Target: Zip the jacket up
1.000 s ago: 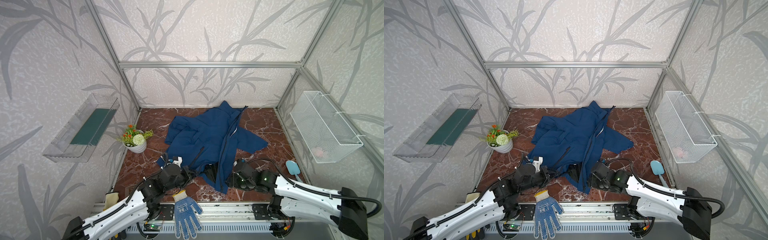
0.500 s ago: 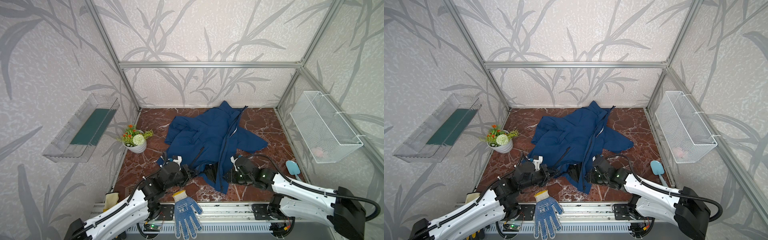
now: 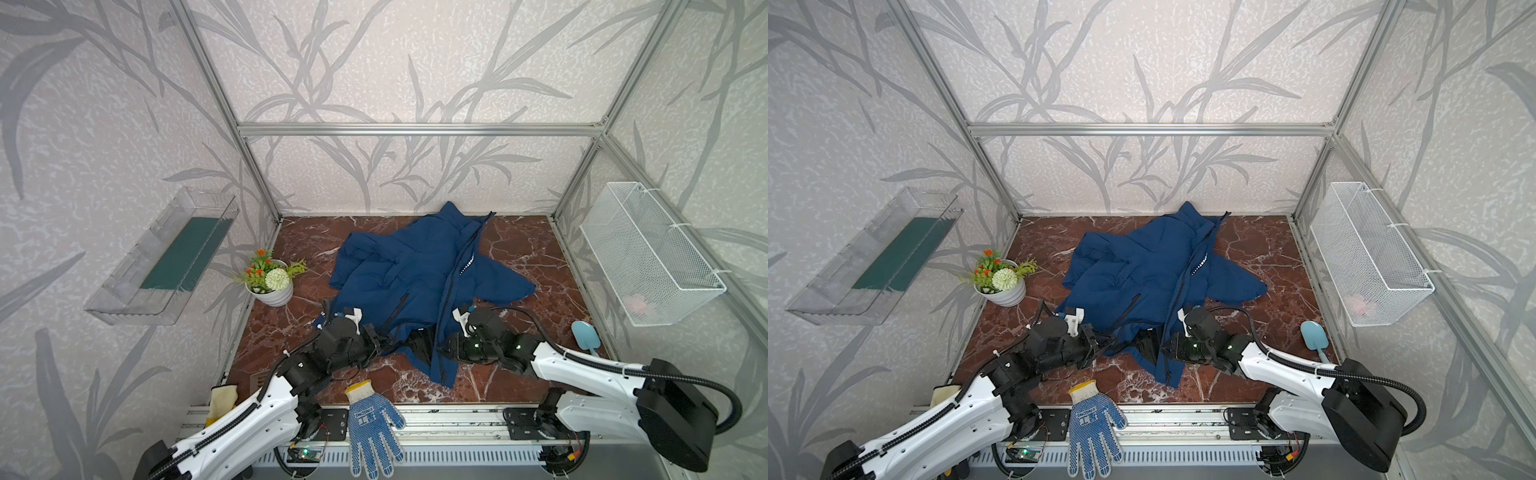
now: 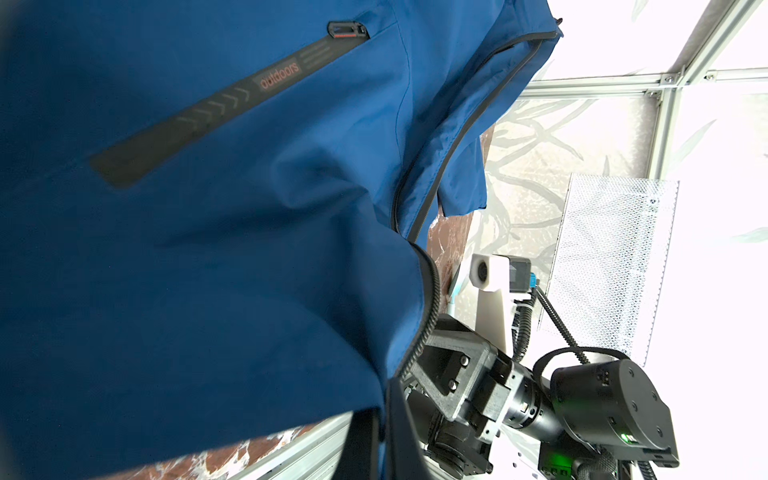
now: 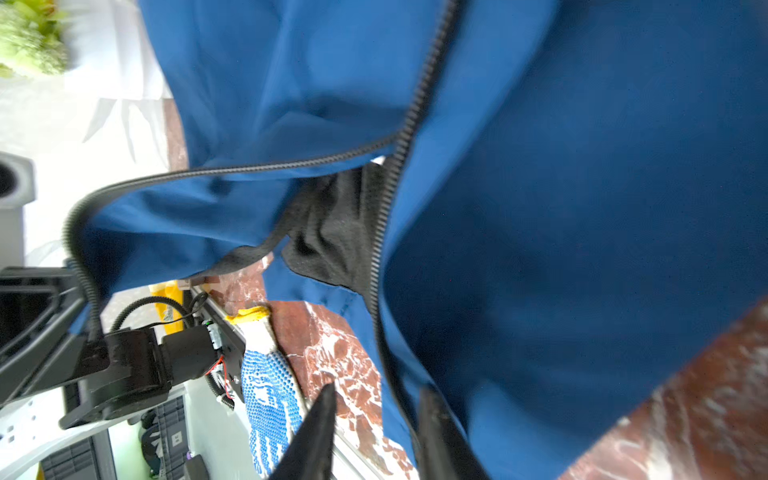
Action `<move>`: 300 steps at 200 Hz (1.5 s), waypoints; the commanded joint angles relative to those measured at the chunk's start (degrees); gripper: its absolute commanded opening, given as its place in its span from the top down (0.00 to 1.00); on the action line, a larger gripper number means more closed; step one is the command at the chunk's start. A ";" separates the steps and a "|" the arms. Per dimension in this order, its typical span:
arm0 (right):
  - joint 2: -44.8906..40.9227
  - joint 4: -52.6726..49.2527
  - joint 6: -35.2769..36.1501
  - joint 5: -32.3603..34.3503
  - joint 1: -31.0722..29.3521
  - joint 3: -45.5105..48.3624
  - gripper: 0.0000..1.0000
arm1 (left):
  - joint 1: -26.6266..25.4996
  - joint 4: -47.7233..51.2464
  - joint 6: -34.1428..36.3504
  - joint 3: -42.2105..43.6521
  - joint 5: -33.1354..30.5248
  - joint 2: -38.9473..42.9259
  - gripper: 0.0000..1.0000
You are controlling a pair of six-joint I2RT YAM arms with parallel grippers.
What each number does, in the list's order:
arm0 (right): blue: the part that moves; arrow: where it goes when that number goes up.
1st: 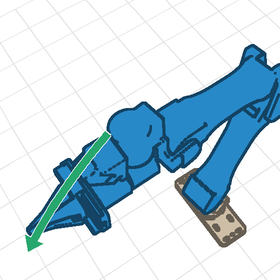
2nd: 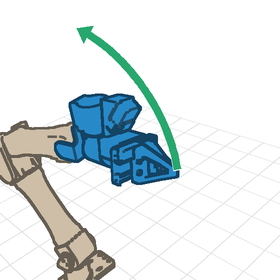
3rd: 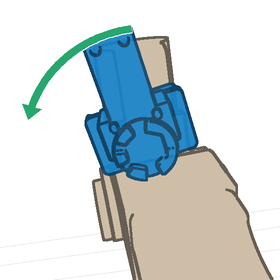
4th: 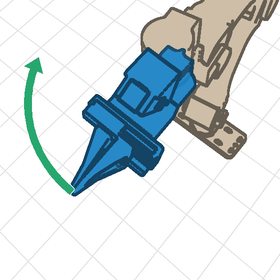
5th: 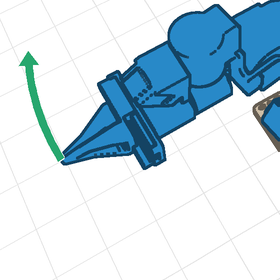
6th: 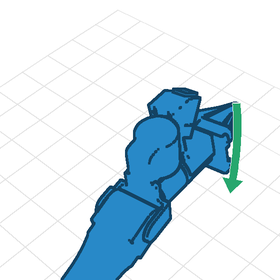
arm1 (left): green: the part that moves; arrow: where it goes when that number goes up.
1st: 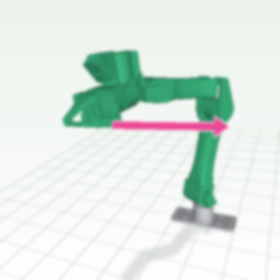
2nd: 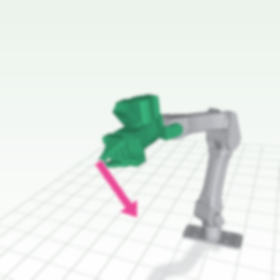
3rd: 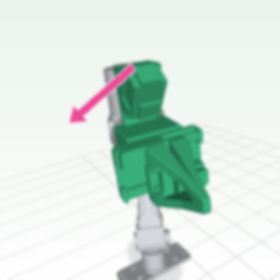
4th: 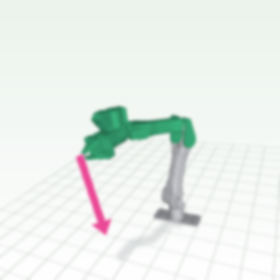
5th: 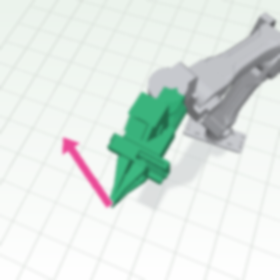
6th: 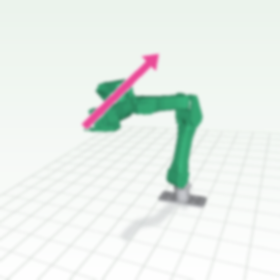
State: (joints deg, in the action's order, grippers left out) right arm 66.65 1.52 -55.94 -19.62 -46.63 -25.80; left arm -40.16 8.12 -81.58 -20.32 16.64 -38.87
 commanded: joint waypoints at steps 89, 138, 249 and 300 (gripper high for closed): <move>-7.40 -12.46 5.07 7.81 1.08 0.05 0.62 | 1.84 -0.41 1.17 -1.32 2.43 0.08 1.00; -1.17 -7.30 7.72 2.16 2.42 -0.60 0.64 | 2.09 -0.34 1.15 -1.48 2.42 -0.66 1.00; 5.34 2.85 7.72 -9.19 2.47 -2.46 0.99 | 2.67 0.80 1.07 -1.48 2.52 0.05 1.00; 7.12 6.22 4.57 -7.95 0.52 -2.33 1.00 | 2.98 0.67 1.08 -0.98 2.80 0.19 1.00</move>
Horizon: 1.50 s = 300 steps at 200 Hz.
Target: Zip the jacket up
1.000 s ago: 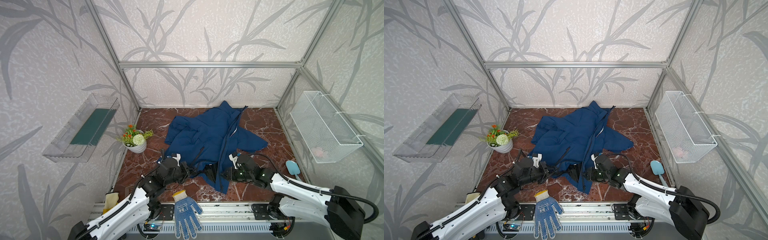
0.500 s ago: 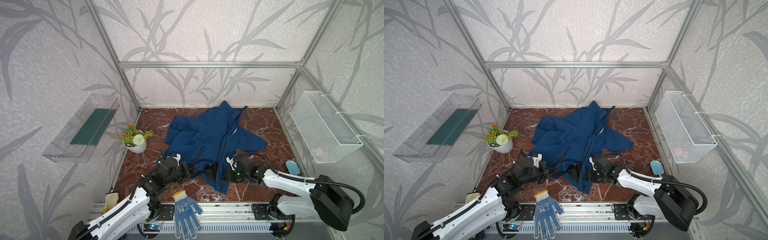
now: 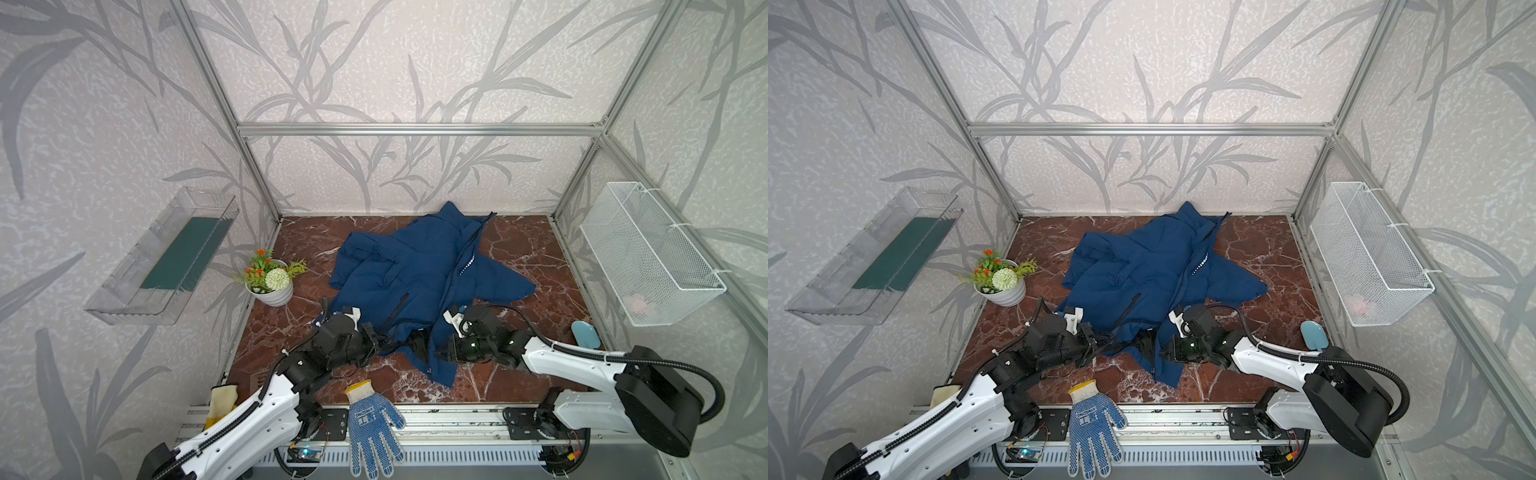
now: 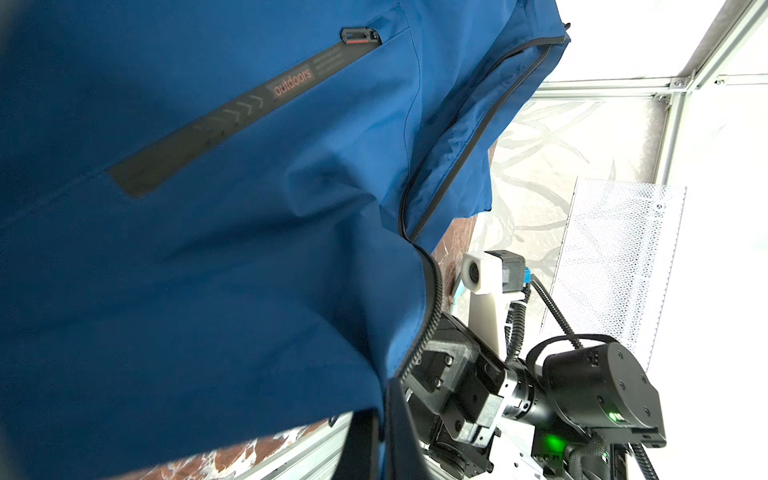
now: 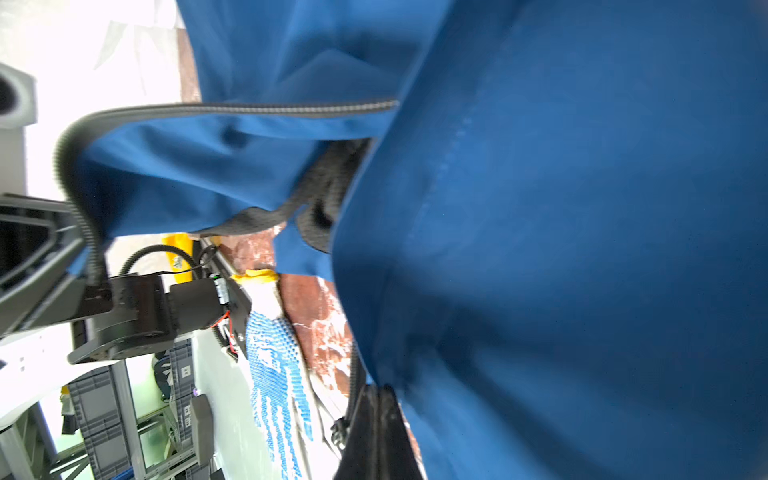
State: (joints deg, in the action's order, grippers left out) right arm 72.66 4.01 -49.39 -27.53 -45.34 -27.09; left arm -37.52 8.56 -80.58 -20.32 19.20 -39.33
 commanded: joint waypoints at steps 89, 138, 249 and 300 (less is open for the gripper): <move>10.04 -5.89 -5.90 10.71 -9.69 -8.94 1.00 | 0.92 3.85 0.71 -0.53 -0.02 3.82 1.00; 11.64 -21.81 -5.81 15.72 -12.84 -13.96 1.00 | 0.97 4.18 1.65 -0.51 0.26 3.01 1.00; 11.82 -26.63 -9.64 15.49 -17.93 -16.38 0.75 | 1.04 5.00 2.36 -0.87 0.22 2.33 1.00; 13.06 -27.12 -13.02 16.02 -21.07 -18.11 0.63 | 1.02 5.49 2.18 -0.54 0.38 2.84 1.00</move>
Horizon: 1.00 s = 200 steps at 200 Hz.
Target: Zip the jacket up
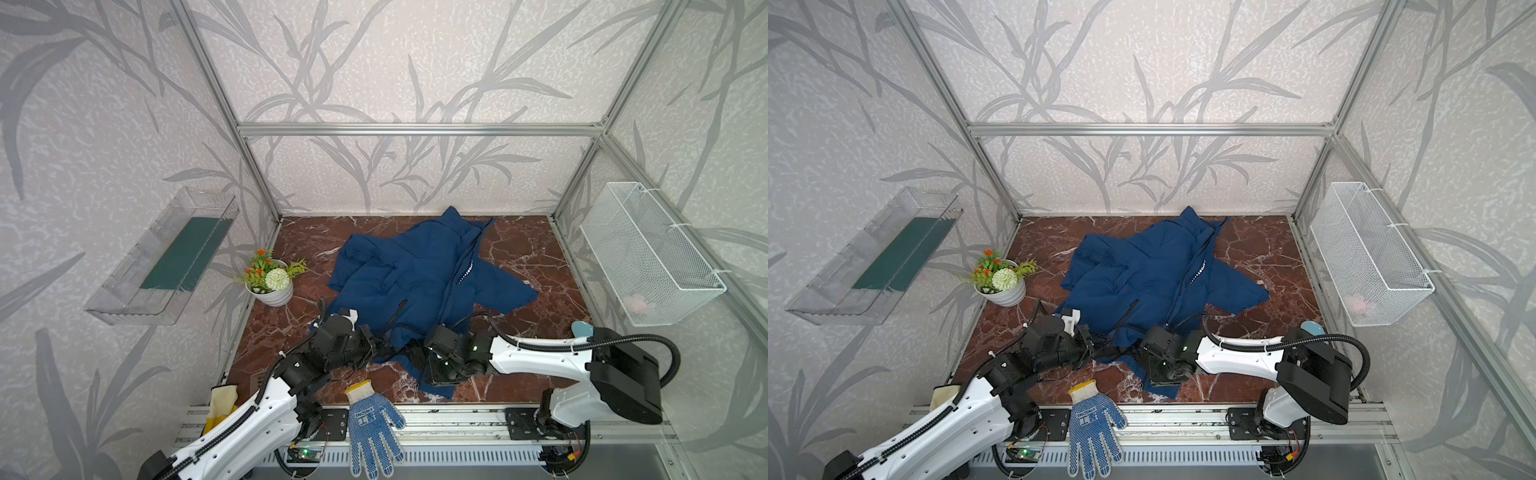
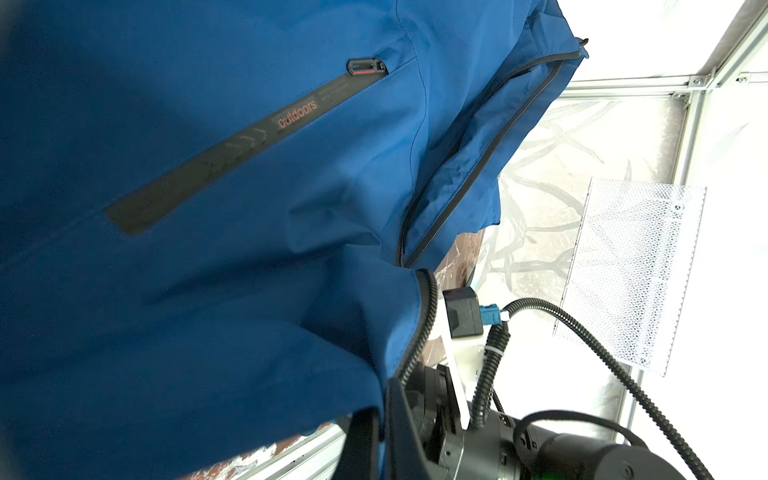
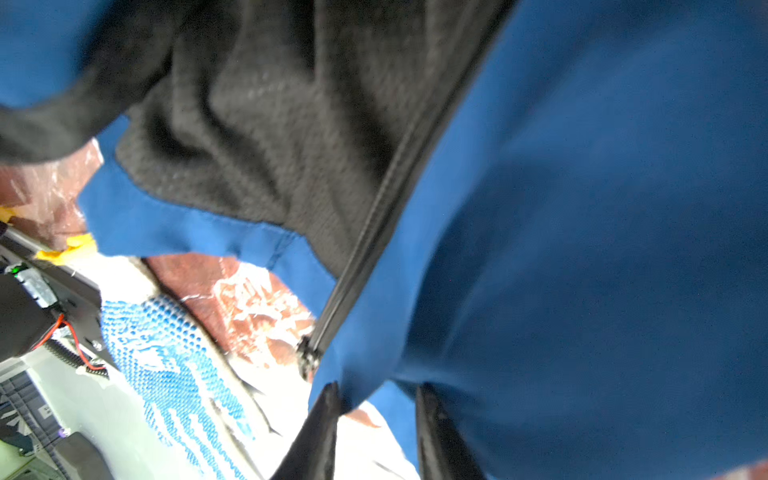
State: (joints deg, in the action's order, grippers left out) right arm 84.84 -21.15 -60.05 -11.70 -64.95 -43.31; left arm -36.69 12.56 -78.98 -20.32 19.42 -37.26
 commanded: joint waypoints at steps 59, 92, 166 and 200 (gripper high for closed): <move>6.33 -1.81 -4.06 0.89 -2.82 -2.78 0.57 | 0.16 2.89 0.41 -0.35 -0.26 2.47 1.00; 9.19 -3.94 -3.85 1.52 -2.82 -4.26 0.57 | 0.14 3.18 0.48 -0.43 -0.51 2.54 1.00; 18.82 -20.60 0.59 5.84 -3.87 -13.88 0.75 | 0.14 3.84 0.16 0.10 -1.58 3.62 1.00; 20.52 -23.98 1.98 8.36 -3.82 -15.69 0.79 | 0.19 4.90 -0.47 0.79 -1.97 5.30 1.00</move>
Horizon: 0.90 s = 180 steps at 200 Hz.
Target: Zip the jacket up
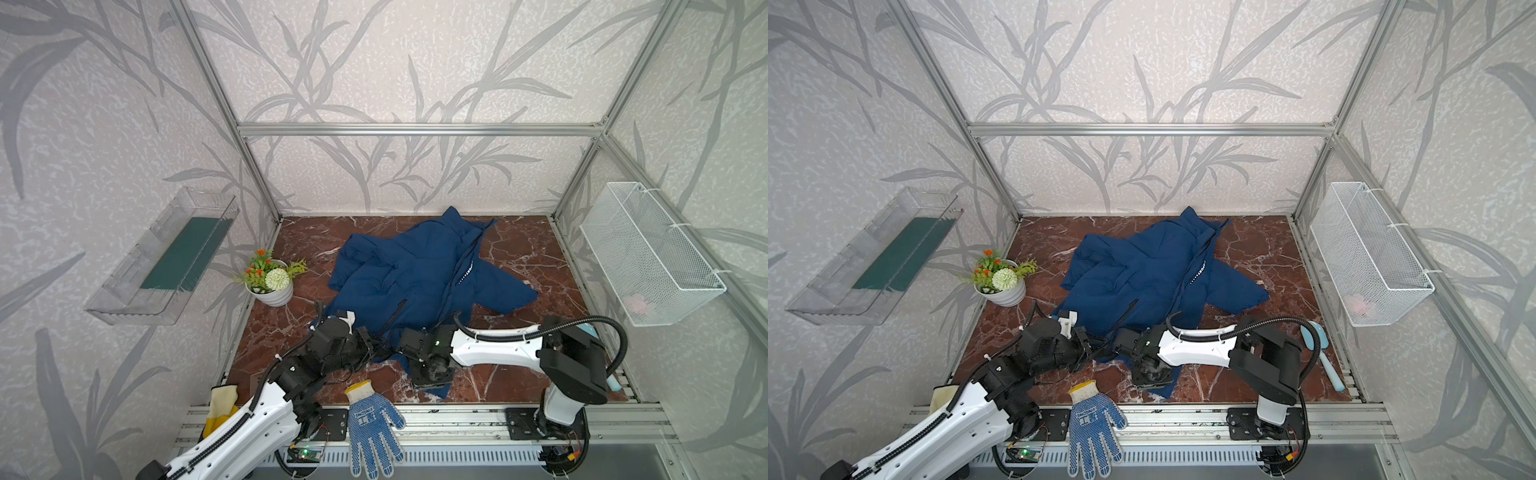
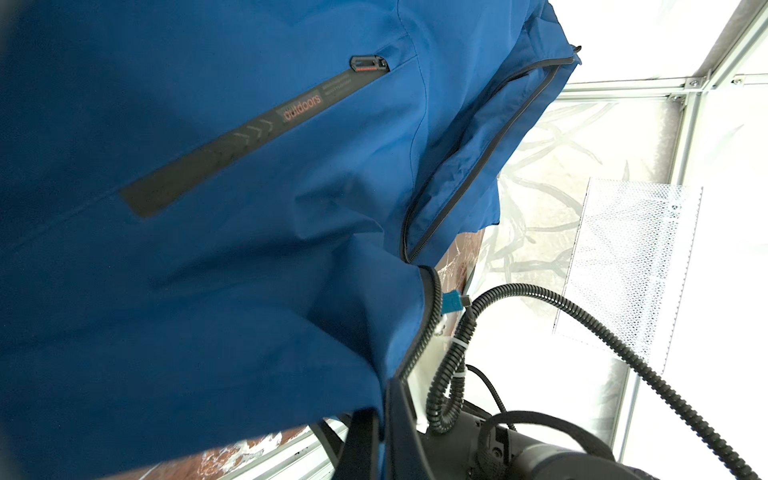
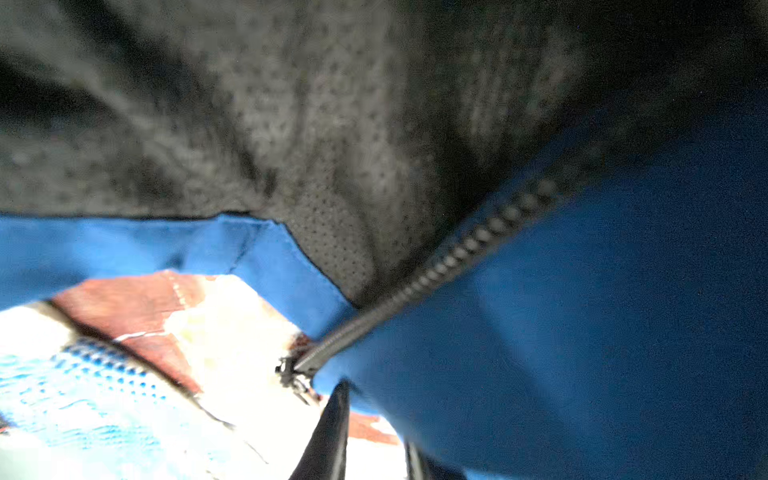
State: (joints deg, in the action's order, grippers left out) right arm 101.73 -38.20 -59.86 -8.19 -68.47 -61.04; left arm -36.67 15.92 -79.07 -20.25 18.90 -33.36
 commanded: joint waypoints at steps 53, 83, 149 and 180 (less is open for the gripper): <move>4.16 -11.18 3.34 9.30 0.05 1.06 0.82 | 0.11 4.74 -0.33 0.60 -2.15 3.55 1.00; 1.91 -8.34 4.62 9.42 0.89 3.82 1.00 | 0.18 5.07 -0.61 0.76 -1.76 3.89 1.00; -11.18 -11.18 10.36 9.02 0.69 -1.37 1.00 | 0.13 5.29 0.58 1.84 -0.88 3.98 1.00; -22.43 -2.97 11.52 6.08 2.85 4.89 1.00 | 0.15 0.21 -0.10 2.74 -0.91 0.77 1.00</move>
State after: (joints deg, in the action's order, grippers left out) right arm 86.96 -45.36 -50.04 -1.21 -67.37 -60.01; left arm -36.67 19.75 -78.67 -18.31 18.15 -30.35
